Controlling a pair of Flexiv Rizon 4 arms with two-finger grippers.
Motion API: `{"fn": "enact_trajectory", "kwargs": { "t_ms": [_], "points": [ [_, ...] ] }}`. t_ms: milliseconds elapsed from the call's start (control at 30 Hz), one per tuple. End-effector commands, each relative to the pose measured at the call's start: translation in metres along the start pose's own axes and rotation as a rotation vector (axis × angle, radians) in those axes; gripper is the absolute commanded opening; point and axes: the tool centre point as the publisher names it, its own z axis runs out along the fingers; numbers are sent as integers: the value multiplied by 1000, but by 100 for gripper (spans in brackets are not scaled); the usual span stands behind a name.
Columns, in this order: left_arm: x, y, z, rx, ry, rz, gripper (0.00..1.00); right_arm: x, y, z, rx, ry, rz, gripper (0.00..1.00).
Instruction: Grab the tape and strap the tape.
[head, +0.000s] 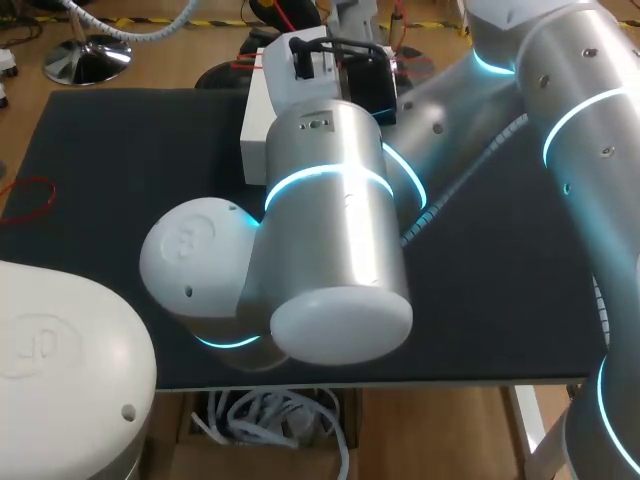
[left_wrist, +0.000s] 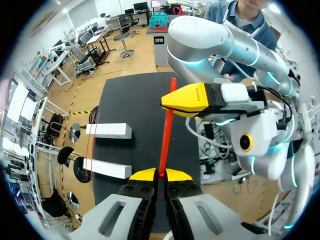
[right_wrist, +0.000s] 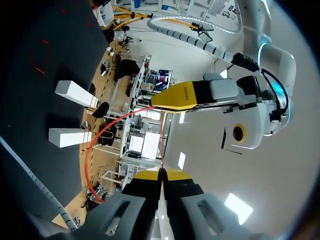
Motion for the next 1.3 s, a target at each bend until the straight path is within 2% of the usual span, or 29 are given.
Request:
{"fn": "enact_trajectory", "kwargs": {
  "t_ms": [33,1300],
  "points": [
    [1,-1,-1,-5,-1,-2,0,-2,1,-1,0,3,-4,0],
    [1,-1,-1,-5,-1,-2,0,3,23,9,-28,21,-28,0]
  ]
}}
